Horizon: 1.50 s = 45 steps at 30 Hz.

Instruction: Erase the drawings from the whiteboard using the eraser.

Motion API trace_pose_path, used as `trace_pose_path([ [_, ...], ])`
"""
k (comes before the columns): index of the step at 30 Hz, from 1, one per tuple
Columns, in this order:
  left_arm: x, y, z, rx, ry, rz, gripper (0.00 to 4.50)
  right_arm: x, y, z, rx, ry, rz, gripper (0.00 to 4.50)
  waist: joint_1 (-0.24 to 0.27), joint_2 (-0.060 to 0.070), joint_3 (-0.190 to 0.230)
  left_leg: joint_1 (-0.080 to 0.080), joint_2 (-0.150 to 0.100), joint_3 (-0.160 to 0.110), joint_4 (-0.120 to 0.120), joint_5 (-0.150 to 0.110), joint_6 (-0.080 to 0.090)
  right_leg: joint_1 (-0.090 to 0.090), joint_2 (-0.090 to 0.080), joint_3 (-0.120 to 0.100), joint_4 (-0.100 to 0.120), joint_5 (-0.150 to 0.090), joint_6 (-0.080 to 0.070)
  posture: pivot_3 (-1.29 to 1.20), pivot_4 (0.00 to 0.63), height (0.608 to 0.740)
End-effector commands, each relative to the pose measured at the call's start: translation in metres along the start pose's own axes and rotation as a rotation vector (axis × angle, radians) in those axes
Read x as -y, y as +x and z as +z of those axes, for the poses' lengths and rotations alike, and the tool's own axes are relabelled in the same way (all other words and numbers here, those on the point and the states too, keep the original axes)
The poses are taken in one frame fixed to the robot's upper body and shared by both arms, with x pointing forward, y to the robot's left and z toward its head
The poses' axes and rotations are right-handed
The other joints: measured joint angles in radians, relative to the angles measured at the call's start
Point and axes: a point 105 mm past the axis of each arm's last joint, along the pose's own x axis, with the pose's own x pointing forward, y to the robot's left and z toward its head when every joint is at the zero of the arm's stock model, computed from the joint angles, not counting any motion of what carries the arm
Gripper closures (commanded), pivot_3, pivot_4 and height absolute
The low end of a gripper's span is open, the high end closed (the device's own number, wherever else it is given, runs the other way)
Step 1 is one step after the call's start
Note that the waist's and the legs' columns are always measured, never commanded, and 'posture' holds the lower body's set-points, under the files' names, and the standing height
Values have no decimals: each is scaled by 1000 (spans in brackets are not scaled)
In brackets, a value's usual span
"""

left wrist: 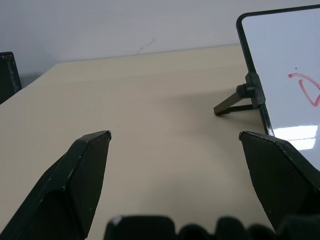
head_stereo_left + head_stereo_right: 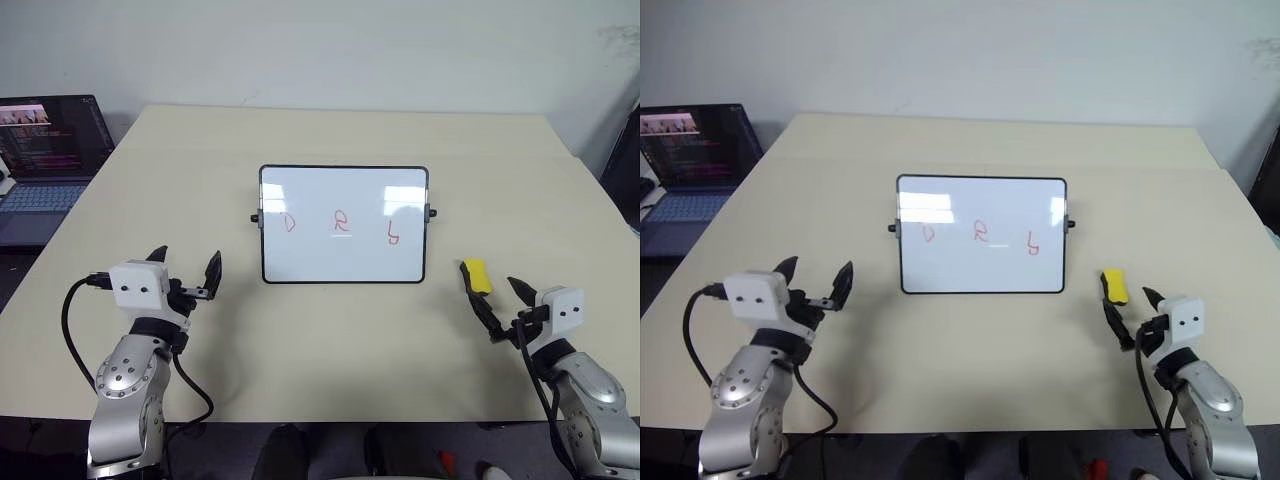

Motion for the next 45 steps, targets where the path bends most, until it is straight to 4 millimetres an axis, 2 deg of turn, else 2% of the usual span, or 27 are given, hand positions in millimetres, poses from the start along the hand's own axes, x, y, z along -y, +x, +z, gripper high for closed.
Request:
trace_pose_path([
  [1, 6, 1, 0, 8, 0, -32, 0, -1, 0, 19, 51, -19, 9, 39, 0, 0, 0, 0, 0, 0, 0, 0, 0, 0, 0, 0, 0, 0, 0, 0, 150, 740],
  [4, 6, 4, 4, 24, 6, -27, 0, 5, -1, 16, 45, -42, -29, 39, 0, 0, 0, 0, 0, 0, 0, 0, 0, 0, 0, 0, 0, 0, 0, 0, 150, 740],
  [8, -3, -4, 11, 28, 34, -42, 0, -3, -1, 32, 89, -65, -3, 39, -1, 0, 0, 0, 0, 0, 0, 0, 0, 0, 0, 0, 0, 0, 0, 0, 150, 740],
  [11, -20, -7, 16, 27, 71, -32, 0, -6, 2, 42, 121, -55, 2, 39, -4, 0, 0, 0, 1, 0, -1, 0, 0, 0, 1, 0, 0, 0, 0, 0, 150, 740],
  [13, -28, -5, 27, 50, 87, -51, 0, -8, 5, 49, 147, -32, 4, 39, -2, 0, 0, 1, 1, 0, 0, 0, 0, 0, 1, 0, 0, 0, 0, 0, 150, 740],
  [15, -27, -3, 35, 67, 100, -107, 0, -11, 7, 51, 160, -16, 3, 39, -1, 0, 0, 0, 1, -1, 0, 0, 0, 0, 1, -1, 0, 0, 0, 0, 150, 740],
  [17, -15, 2, 48, 81, 104, -229, 0, -6, 10, 56, 175, -6, -41, 39, 3, 0, 0, 0, 1, 0, 0, 0, 0, 0, 1, -1, 0, 0, 0, 0, 150, 740],
  [20, 31, 14, 59, 60, 99, -570, 0, 2, 6, 69, 193, 10, -96, 39, 15, 1, 1, -1, 0, -1, 1, 0, 0, 0, 1, -1, 0, 0, 0, 0, 150, 740],
  [24, 75, 11, 63, 30, 84, -885, 0, 0, 1, 70, 158, 120, -154, 39, 21, 3, 0, -1, -1, 0, 0, 0, 0, 0, 1, 0, -1, 0, 0, 0, 150, 740],
  [26, 88, 6, 64, 10, 84, -1008, 0, -6, 4, 67, 108, 134, -160, 39, 16, 4, 1, -1, 0, 0, 0, 0, 0, -1, 1, 0, -1, 0, 0, 0, 150, 740],
  [29, 94, 4, 62, -18, 92, -1103, 0, -11, 9, 66, 42, 136, -186, 39, 1, 4, 1, -3, 1, 3, -1, 0, 0, -5, 2, 3, 1, 0, 0, 0, 150, 740],
  [33, 109, 0, 58, -21, 90, -1210, 0, -15, 13, 64, -33, 54, -207, 39, -5, 4, 1, -2, 2, 6, -1, 0, 0, -8, 4, 7, 4, -1, -1, 0, 150, 740],
  [37, 119, 5, 61, 0, 106, -1276, 0, -21, 19, 62, -67, 41, -200, 39, -4, 4, 1, -2, 2, 9, 0, 0, 0, -8, 4, 9, 4, -1, 1, 0, 150, 740],
  [40, 122, 11, 58, 14, 120, -1284, 0, -24, 24, 49, -117, 24, -191, 39, -4, 4, 1, -2, 1, 10, -1, 0, 0, -9, 4, 10, 4, -1, 1, 0, 150, 740],
  [45, 128, 13, 67, 54, 140, -1318, 0, -8, 38, 48, -118, 54, -274, 39, -6, 4, 2, -2, 2, 14, -1, 0, 0, -10, 4, 13, 5, -1, 0, 0, 150, 740],
])
